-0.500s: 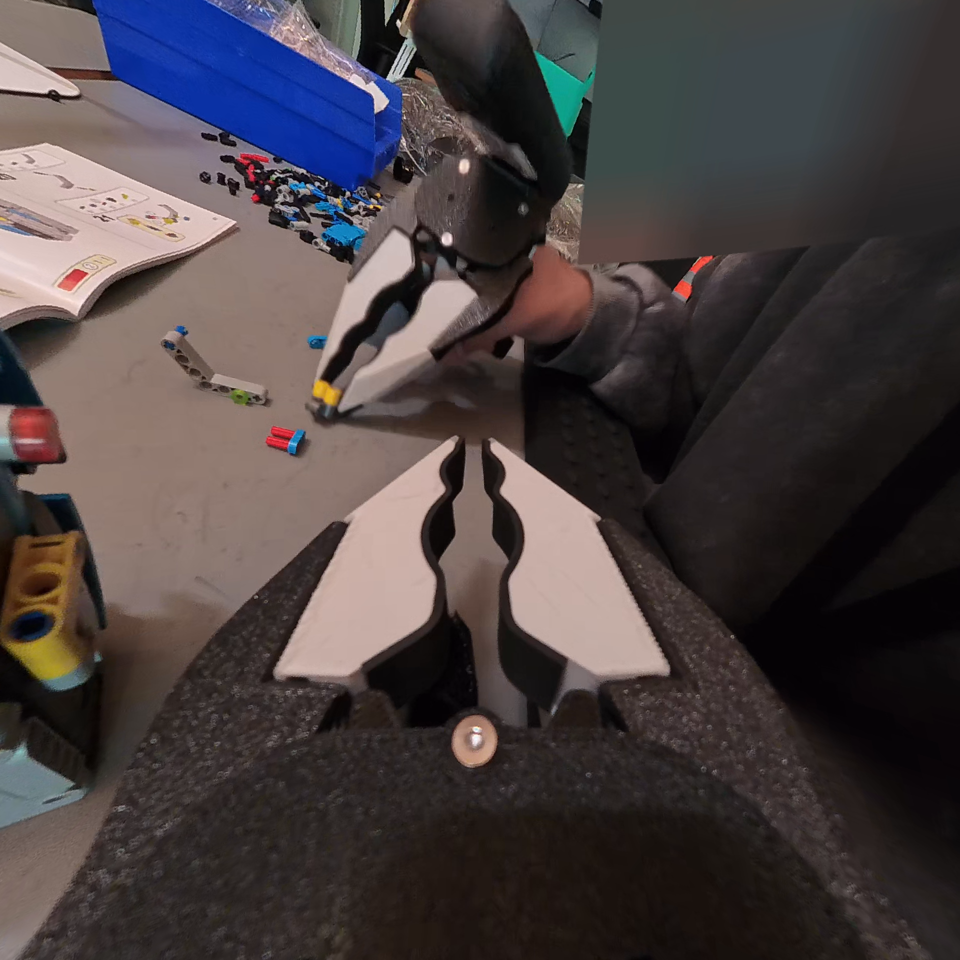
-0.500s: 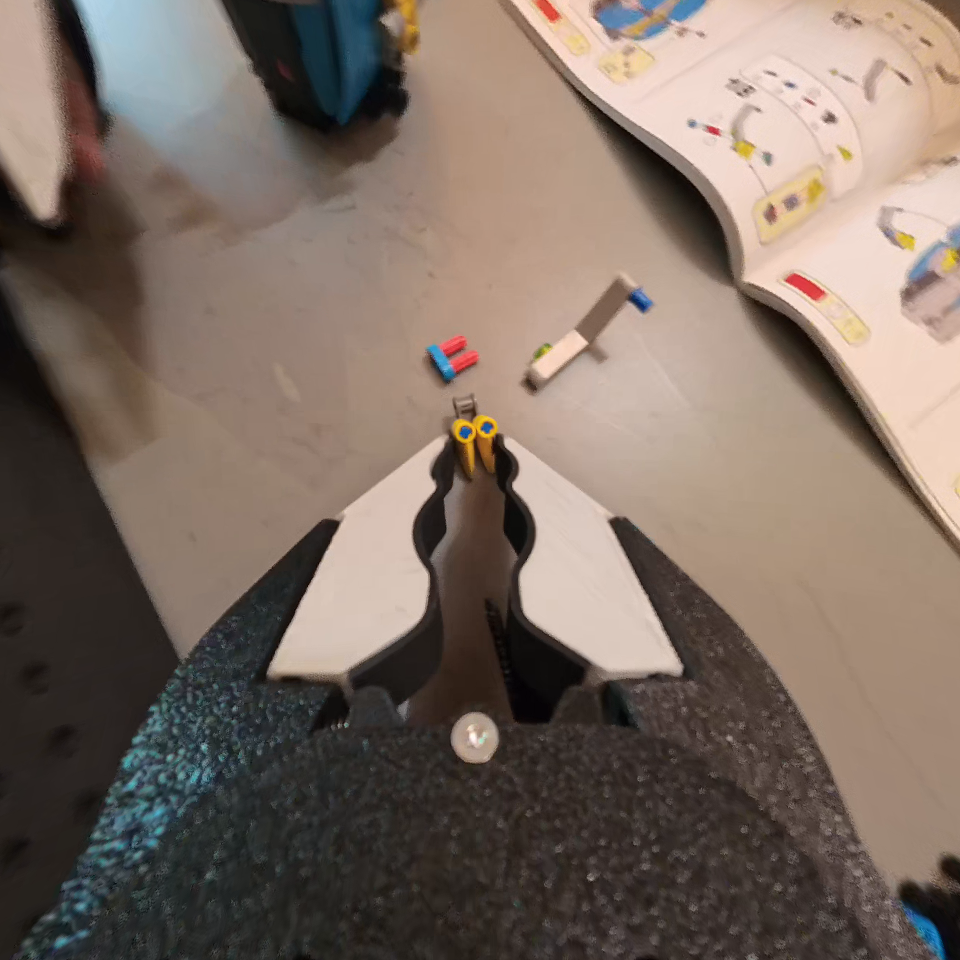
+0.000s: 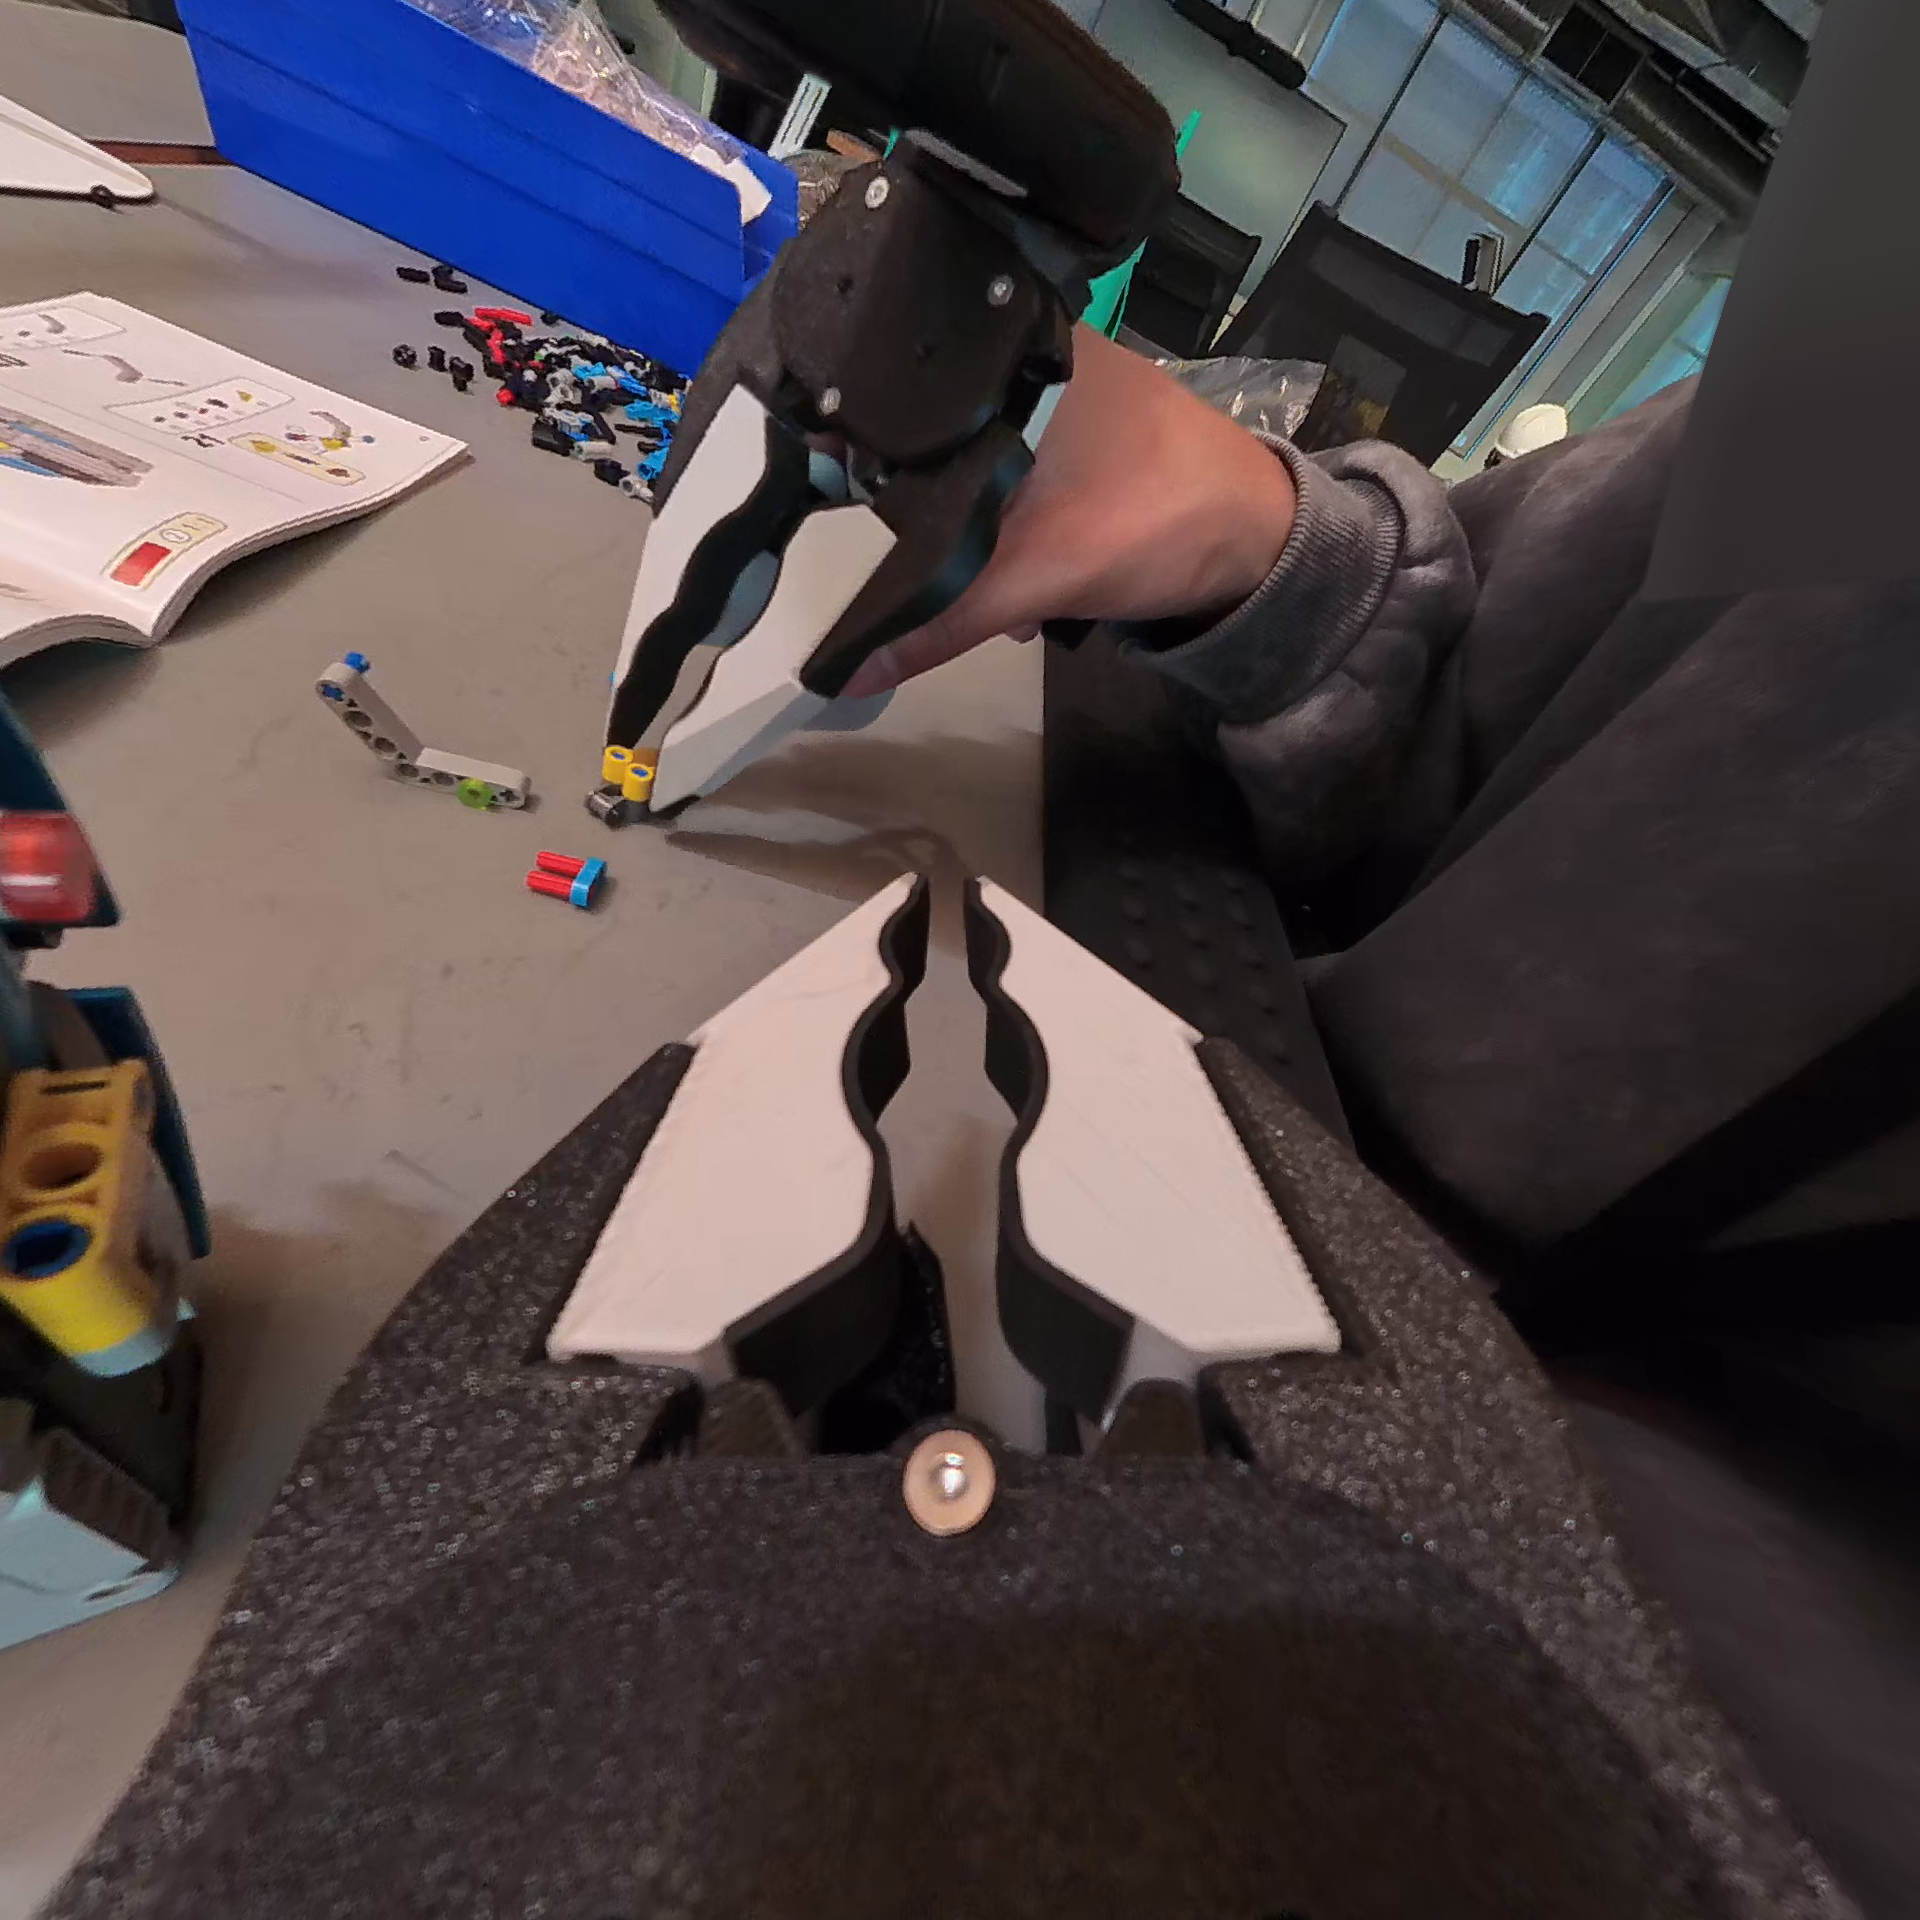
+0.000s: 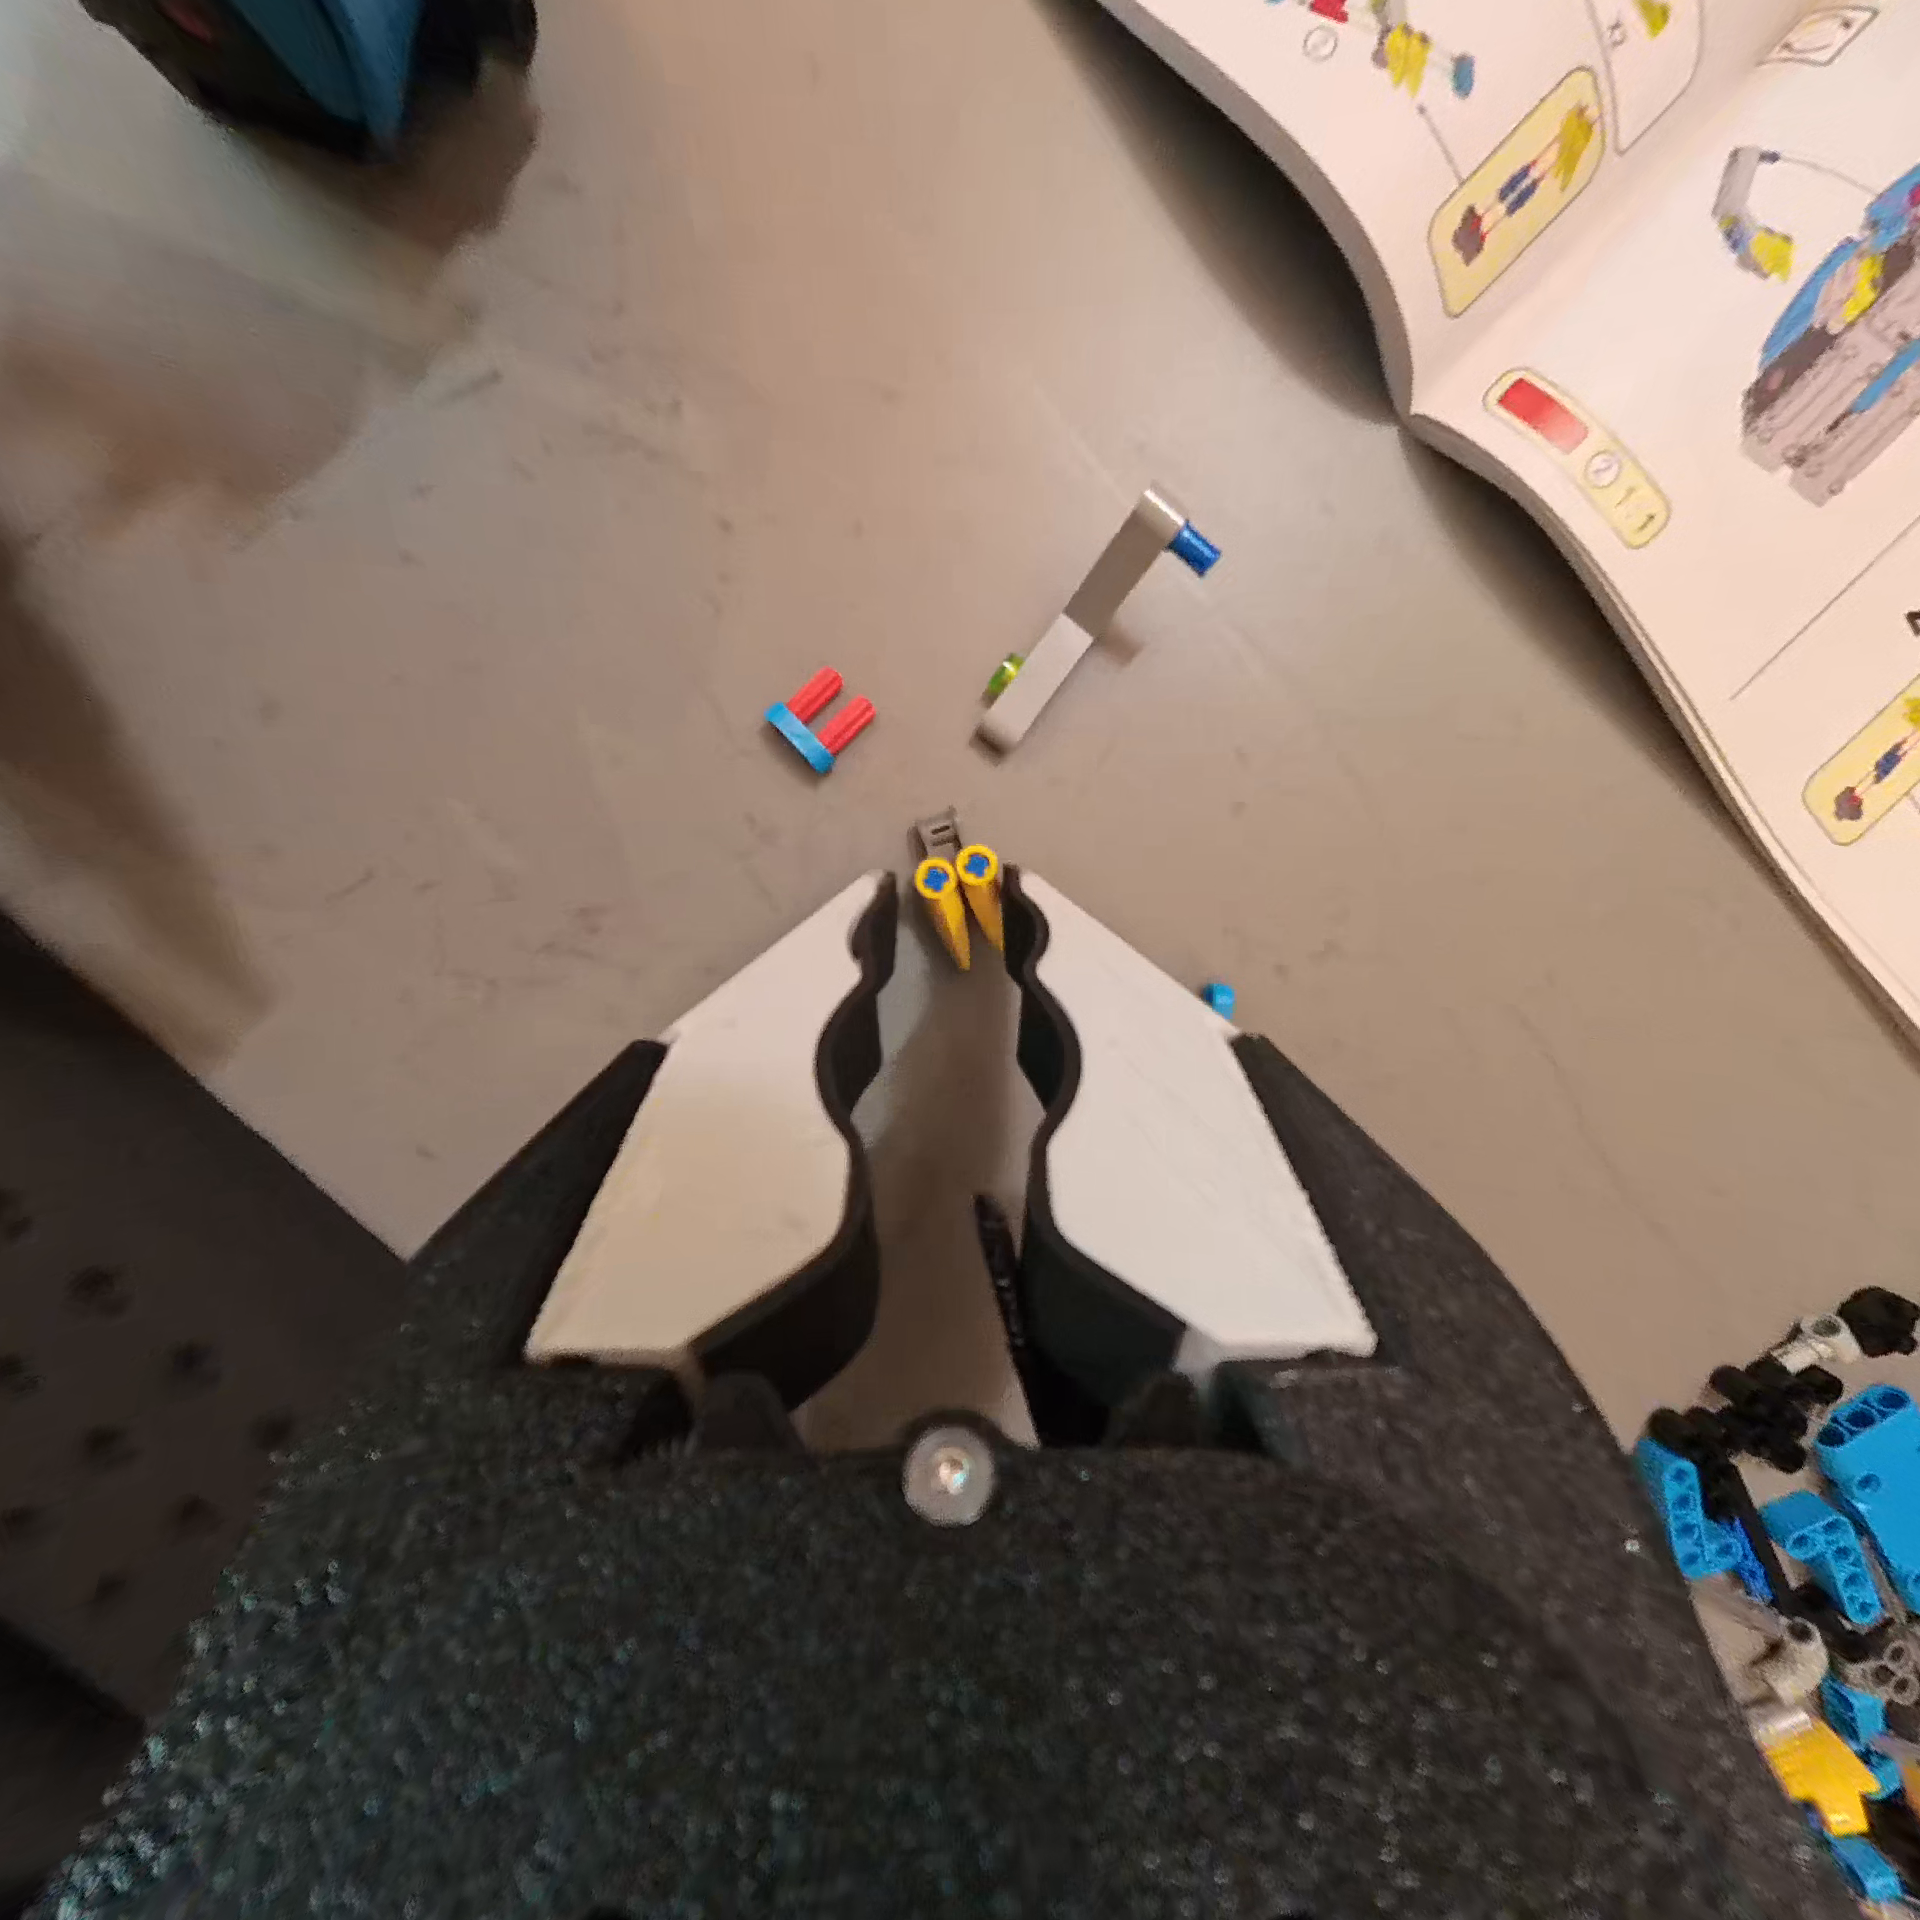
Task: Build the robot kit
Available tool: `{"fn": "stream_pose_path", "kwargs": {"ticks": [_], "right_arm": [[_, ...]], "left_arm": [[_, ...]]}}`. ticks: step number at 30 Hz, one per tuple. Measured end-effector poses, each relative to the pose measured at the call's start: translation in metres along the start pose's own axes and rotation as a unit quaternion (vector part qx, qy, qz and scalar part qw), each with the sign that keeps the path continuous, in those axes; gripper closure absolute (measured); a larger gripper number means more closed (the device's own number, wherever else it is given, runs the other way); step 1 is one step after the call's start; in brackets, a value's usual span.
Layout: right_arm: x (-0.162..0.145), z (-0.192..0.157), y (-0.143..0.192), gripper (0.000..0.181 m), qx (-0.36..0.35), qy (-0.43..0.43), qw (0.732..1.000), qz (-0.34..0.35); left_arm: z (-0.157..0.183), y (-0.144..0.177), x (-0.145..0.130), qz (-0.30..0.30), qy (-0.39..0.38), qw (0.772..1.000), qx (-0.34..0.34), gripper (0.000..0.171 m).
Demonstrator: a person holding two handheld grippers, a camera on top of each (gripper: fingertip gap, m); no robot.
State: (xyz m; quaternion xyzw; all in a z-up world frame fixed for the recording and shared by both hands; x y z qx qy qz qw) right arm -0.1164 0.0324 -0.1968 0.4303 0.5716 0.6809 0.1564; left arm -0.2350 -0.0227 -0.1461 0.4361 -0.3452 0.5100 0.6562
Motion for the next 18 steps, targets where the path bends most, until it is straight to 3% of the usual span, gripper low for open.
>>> {"fn": "stream_pose_path", "kwargs": {"ticks": [6,10,12,15,18], "right_arm": [[0.005,0.004,0.013,0.161,0.000,0.064,0.997,0.043],[0.008,0.001,0.019,0.173,0.037,0.126,0.987,0.093],[0.007,0.002,0.016,0.168,0.041,0.128,0.987,0.092],[0.008,0.001,0.008,0.141,0.063,0.096,0.988,0.105],[0.001,-0.001,0.000,0.142,0.069,0.070,0.990,0.101]], "left_arm": [[0.004,-0.001,-0.001,-0.004,-0.027,1.000,0.007,0.165],[0.005,-0.001,-0.002,-0.006,-0.030,1.000,0.008,0.165],[0.005,-0.001,-0.002,-0.006,-0.029,1.000,0.008,0.165],[0.005,-0.001,-0.002,-0.007,-0.032,0.999,0.010,0.165],[0.007,-0.001,-0.002,-0.006,-0.040,0.999,0.011,0.165]]}}
Point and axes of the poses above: each gripper's, where its closed fingertips meet, y back along the fingers, x out of its top, z = x × y across the jaws, the point moved 3 cm from there along y, back along the fingers, and after that the axes turned 4 degrees about x, right-handed, at the moved point
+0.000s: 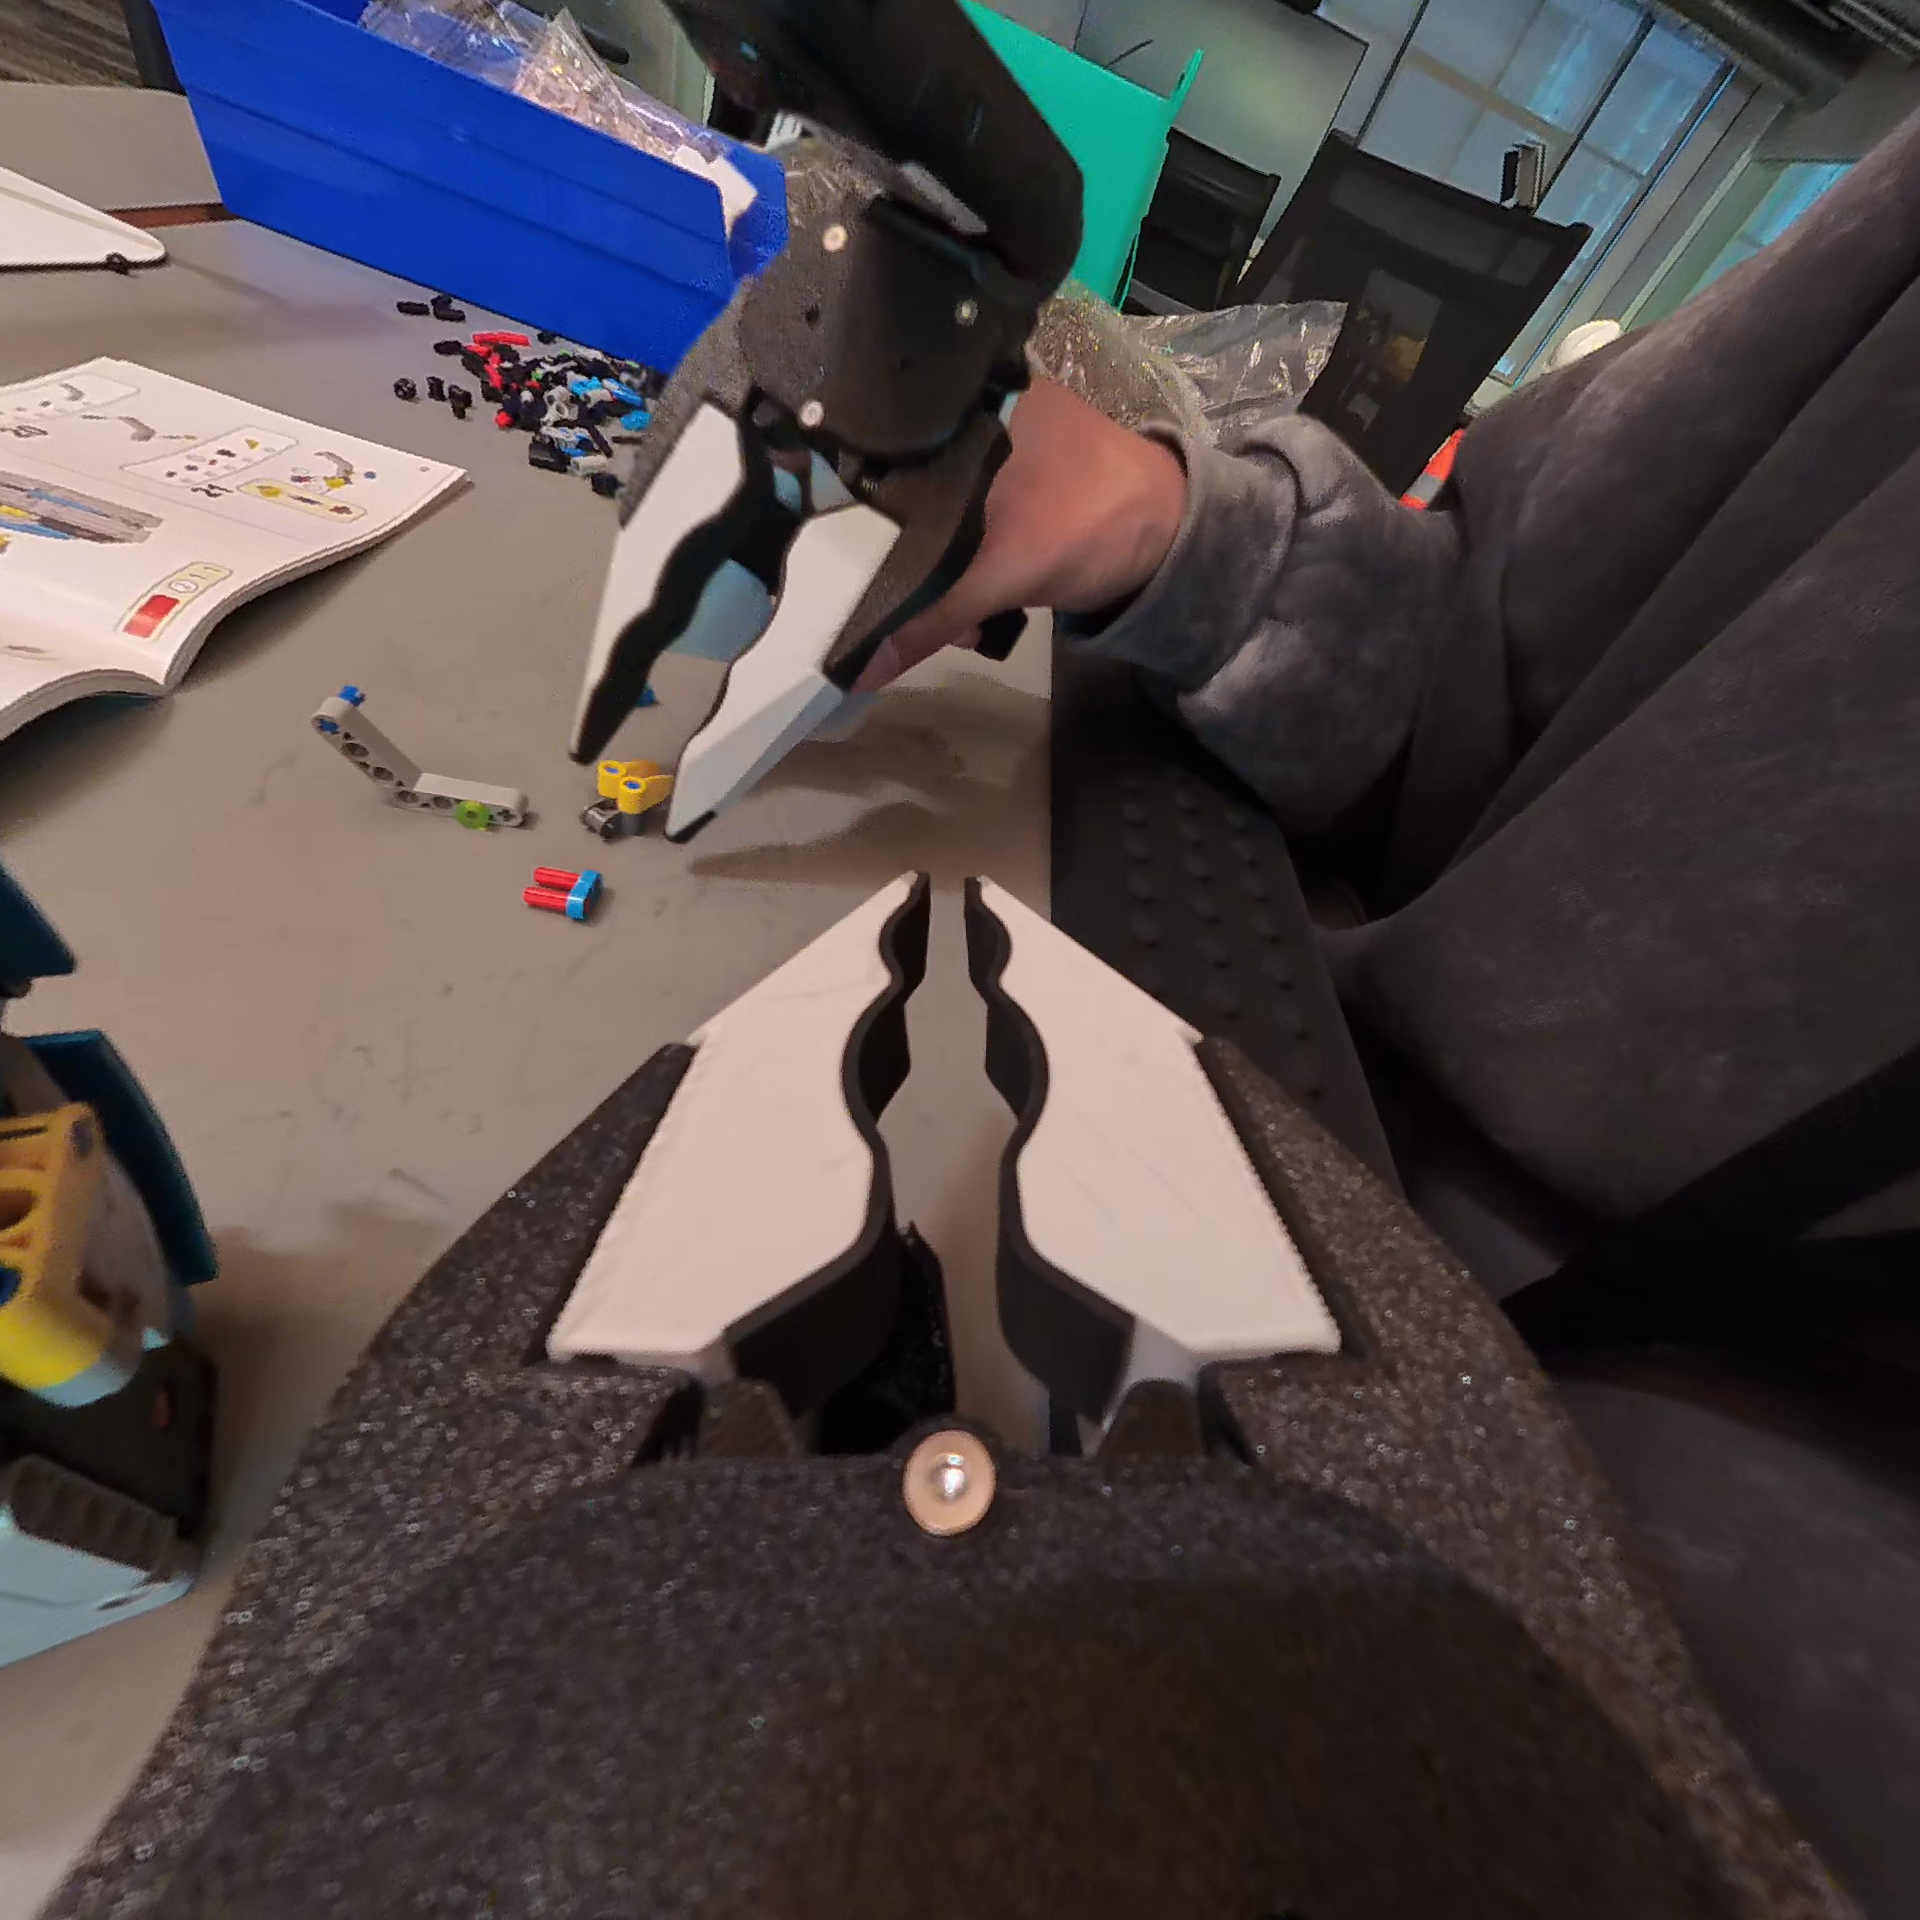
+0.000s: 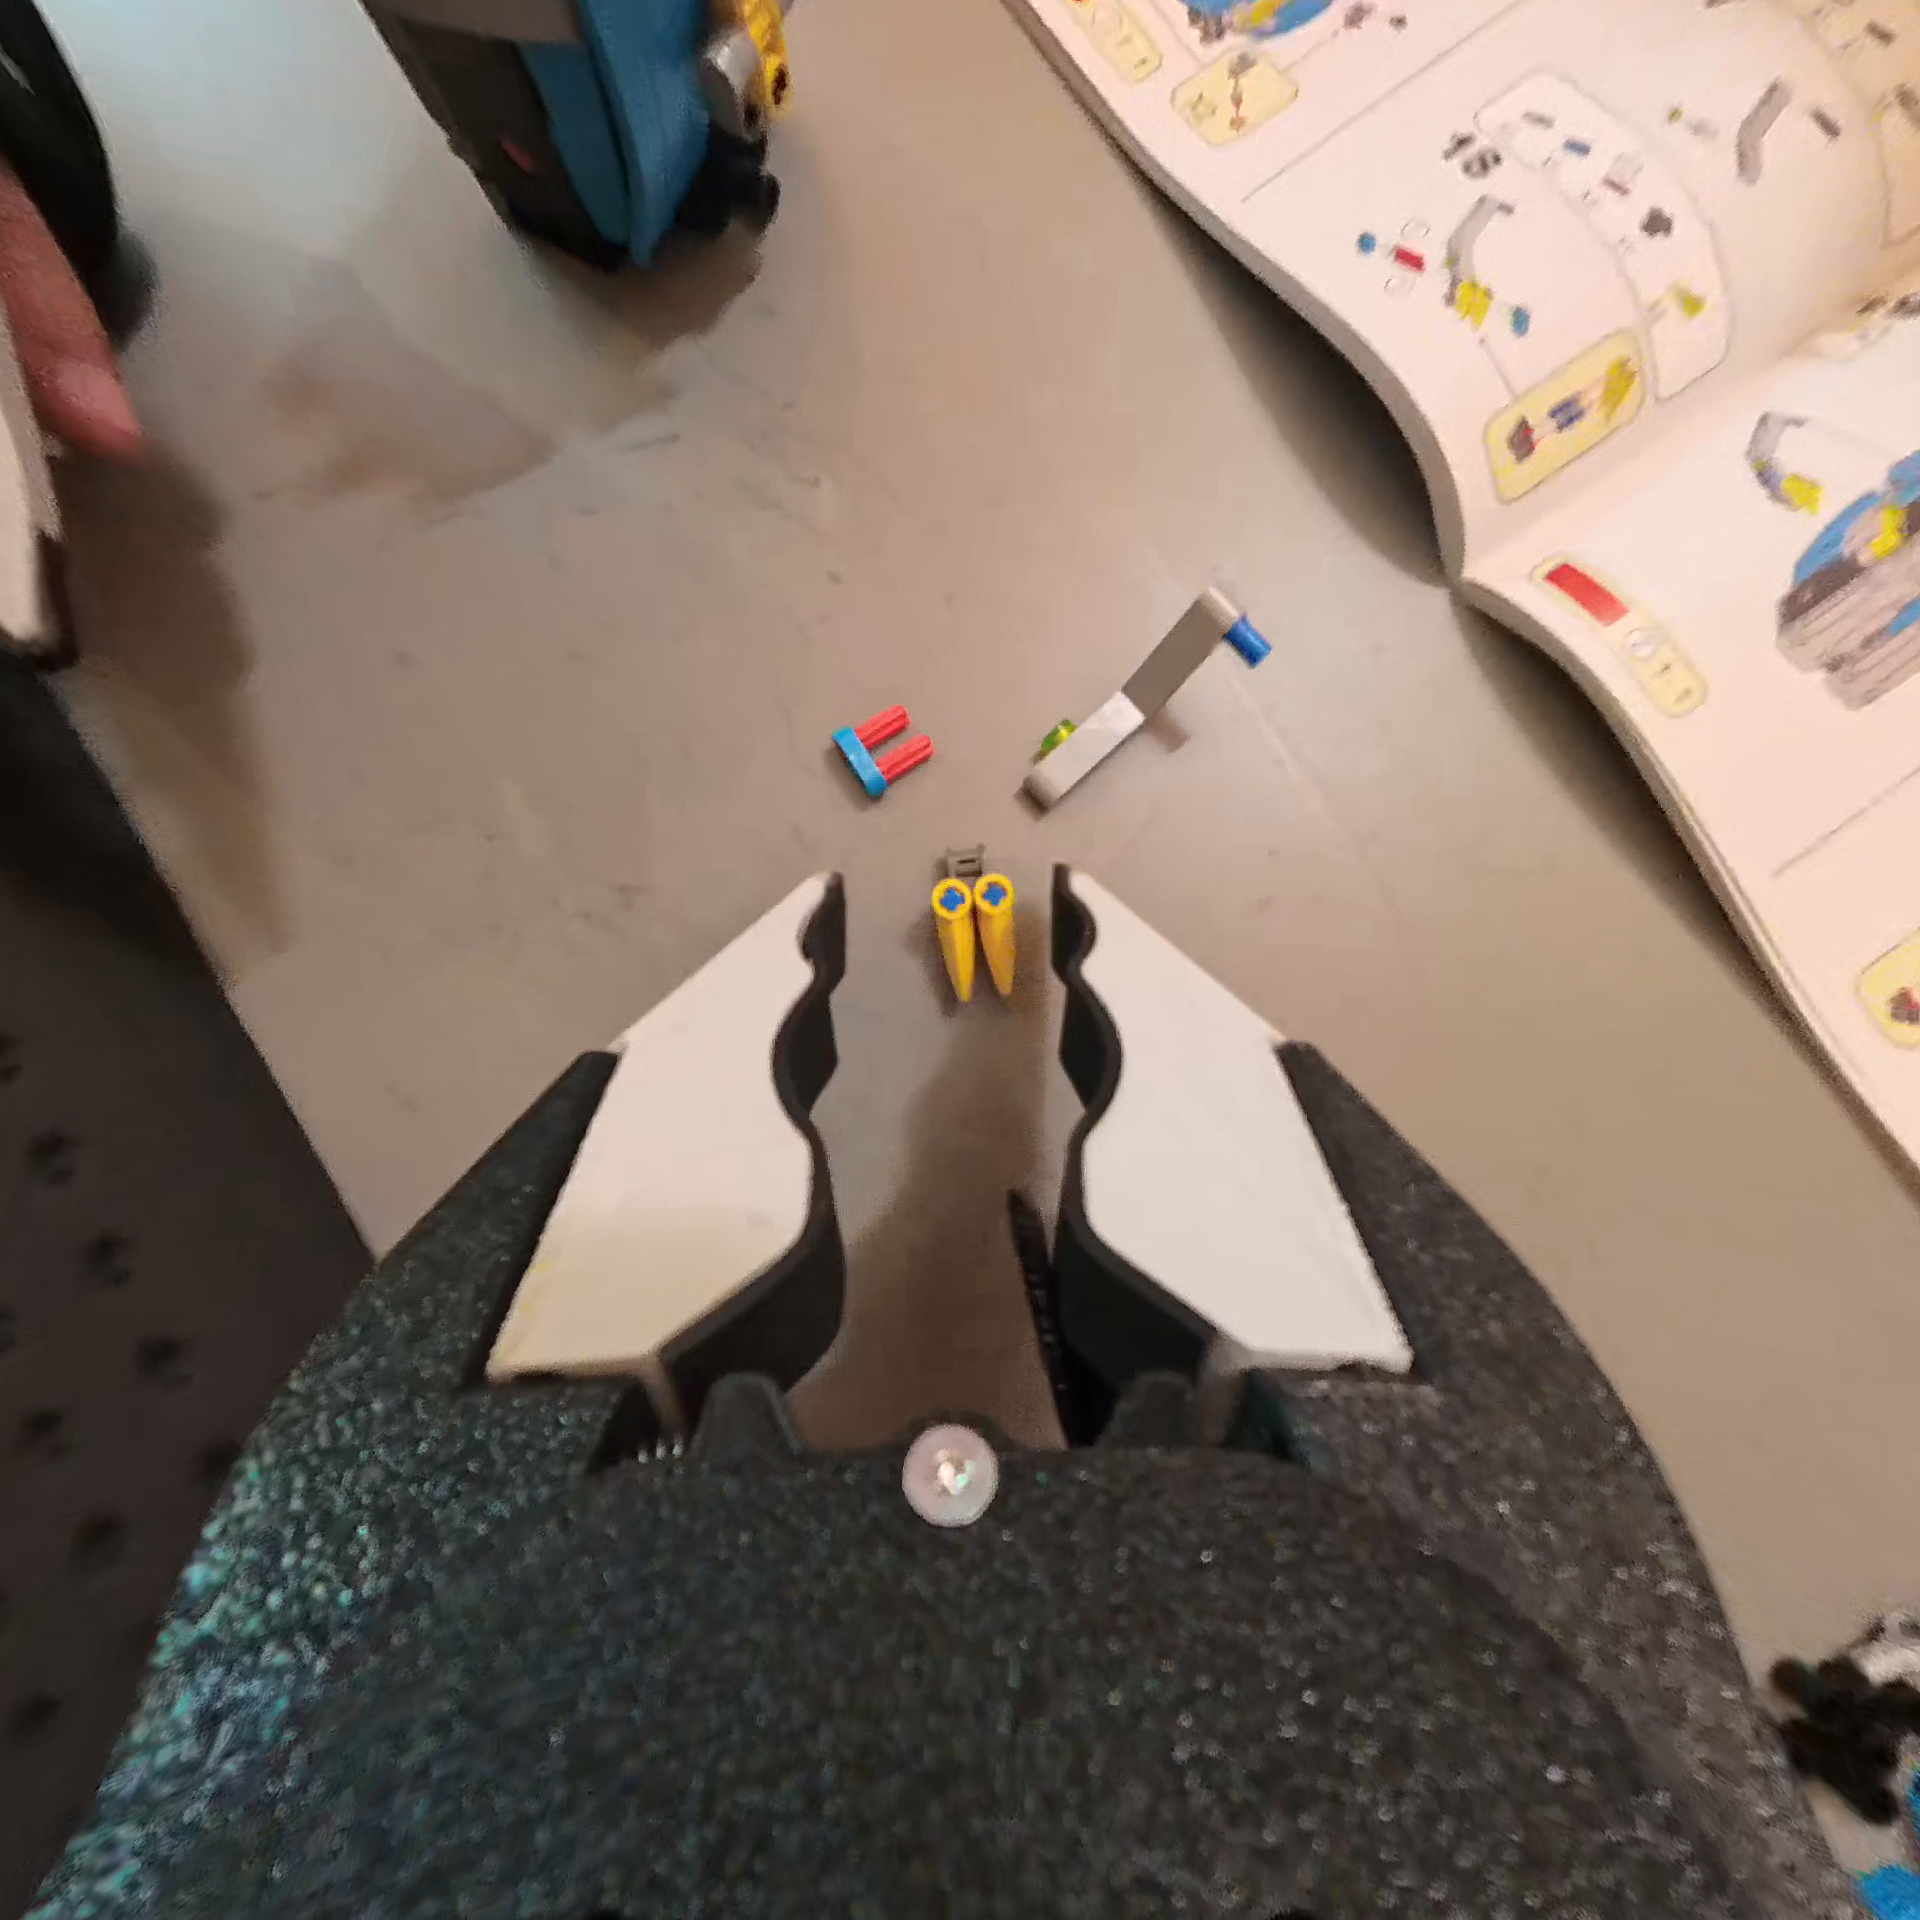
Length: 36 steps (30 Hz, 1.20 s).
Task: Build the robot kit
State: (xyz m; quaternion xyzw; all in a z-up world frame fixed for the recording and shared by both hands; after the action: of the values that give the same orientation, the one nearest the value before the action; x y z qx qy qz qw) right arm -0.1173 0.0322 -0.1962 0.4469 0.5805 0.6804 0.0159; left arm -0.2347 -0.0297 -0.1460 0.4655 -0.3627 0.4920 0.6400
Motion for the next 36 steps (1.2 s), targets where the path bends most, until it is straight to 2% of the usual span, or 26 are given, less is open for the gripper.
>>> {"fn": "stream_pose_path", "kwargs": {"ticks": [2,6,11,14,18,20,22,25,28,32,35,36], "right_arm": [[-0.007,0.003,0.001,0.153,-0.026,-0.009,1.000,0.002],[-0.015,0.002,0.004,0.153,-0.055,-0.015,0.998,0.003],[-0.017,0.002,0.002,0.168,-0.072,-0.030,0.997,0.001],[-0.016,0.002,0.000,0.168,-0.087,-0.067,0.994,0.001],[-0.015,0.012,0.003,0.169,-0.147,-0.101,0.984,-0.004],[-0.009,0.008,0.000,0.168,-0.134,-0.125,0.983,0.007],[-0.008,0.008,-0.002,0.159,-0.139,-0.133,0.981,0.003],[-0.008,0.000,-0.005,0.167,-0.120,-0.131,0.984,-0.003],[-0.005,-0.009,-0.006,0.159,-0.103,-0.132,0.986,0.002],[0.005,-0.003,0.003,0.144,-0.152,-0.097,0.983,0.016],[0.012,-0.005,-0.006,0.122,-0.110,-0.128,0.985,0.036],[0.015,-0.005,-0.009,0.121,-0.094,-0.141,0.985,0.044]], "left_arm": [[0.001,0.000,0.000,0.001,-0.003,1.000,0.000,0.165],[0.000,0.001,0.000,0.002,0.002,1.000,-0.001,0.165],[0.000,0.000,0.000,0.000,0.001,1.000,-0.001,0.165],[0.000,0.000,0.000,0.000,-0.001,1.000,-0.001,0.165],[0.000,0.000,0.000,0.001,0.000,1.000,-0.001,0.165],[0.000,0.000,0.000,0.001,0.000,1.000,-0.001,0.165],[0.000,0.001,0.000,0.001,-0.002,1.000,-0.001,0.165],[0.001,0.001,0.000,0.001,-0.002,1.000,-0.001,0.165],[0.001,0.002,0.000,0.002,0.000,1.000,-0.002,0.165],[0.002,0.002,-0.001,0.001,-0.006,1.000,0.000,0.165],[0.003,0.001,-0.001,-0.001,-0.011,1.000,0.001,0.165],[0.003,0.001,-0.001,-0.001,-0.013,1.000,0.001,0.165]]}}
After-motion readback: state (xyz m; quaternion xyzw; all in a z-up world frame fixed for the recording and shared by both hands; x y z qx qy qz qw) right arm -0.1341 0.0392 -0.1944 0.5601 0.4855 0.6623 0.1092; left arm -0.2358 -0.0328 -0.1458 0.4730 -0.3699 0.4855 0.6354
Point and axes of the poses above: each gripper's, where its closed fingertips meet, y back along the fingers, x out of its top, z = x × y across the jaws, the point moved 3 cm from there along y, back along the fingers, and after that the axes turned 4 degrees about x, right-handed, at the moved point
